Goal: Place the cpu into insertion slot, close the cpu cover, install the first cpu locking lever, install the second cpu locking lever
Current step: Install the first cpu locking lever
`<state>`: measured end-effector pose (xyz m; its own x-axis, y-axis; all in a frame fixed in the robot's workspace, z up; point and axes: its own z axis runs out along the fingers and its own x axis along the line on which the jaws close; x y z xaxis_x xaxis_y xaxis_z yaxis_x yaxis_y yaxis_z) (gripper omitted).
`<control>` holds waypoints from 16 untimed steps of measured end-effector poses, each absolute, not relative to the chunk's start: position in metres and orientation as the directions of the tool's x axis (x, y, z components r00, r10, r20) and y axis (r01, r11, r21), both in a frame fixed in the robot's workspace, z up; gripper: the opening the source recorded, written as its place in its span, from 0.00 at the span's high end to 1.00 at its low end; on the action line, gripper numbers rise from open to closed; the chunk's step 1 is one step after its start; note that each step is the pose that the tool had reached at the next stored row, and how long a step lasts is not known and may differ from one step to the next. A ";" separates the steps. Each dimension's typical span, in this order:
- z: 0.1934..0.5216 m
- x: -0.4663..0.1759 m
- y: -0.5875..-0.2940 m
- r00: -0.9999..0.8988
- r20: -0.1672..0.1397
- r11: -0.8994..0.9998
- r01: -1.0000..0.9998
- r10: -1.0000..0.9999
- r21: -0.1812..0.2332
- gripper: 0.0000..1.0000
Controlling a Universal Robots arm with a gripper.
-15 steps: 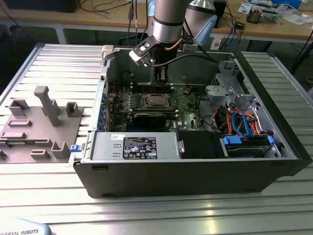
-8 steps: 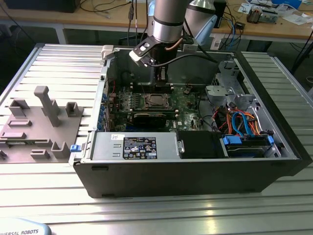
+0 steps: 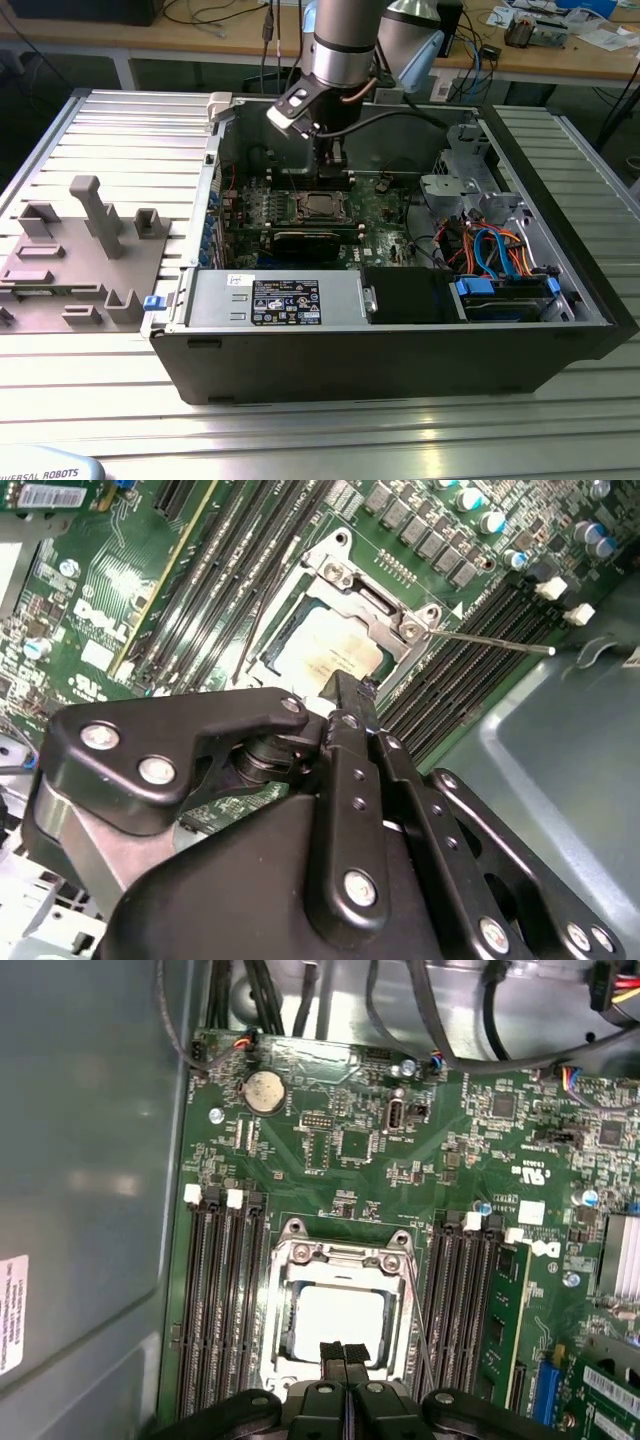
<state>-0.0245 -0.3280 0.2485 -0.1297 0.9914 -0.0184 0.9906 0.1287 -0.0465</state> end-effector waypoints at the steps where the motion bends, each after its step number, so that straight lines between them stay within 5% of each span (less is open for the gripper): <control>1: 0.248 -0.024 -0.328 -0.144 -0.018 0.143 0.989 0.989 -0.047 0.89; 16: 0.248 -0.024 -0.328 -0.267 -0.018 0.265 0.963 0.964 -0.047 0.89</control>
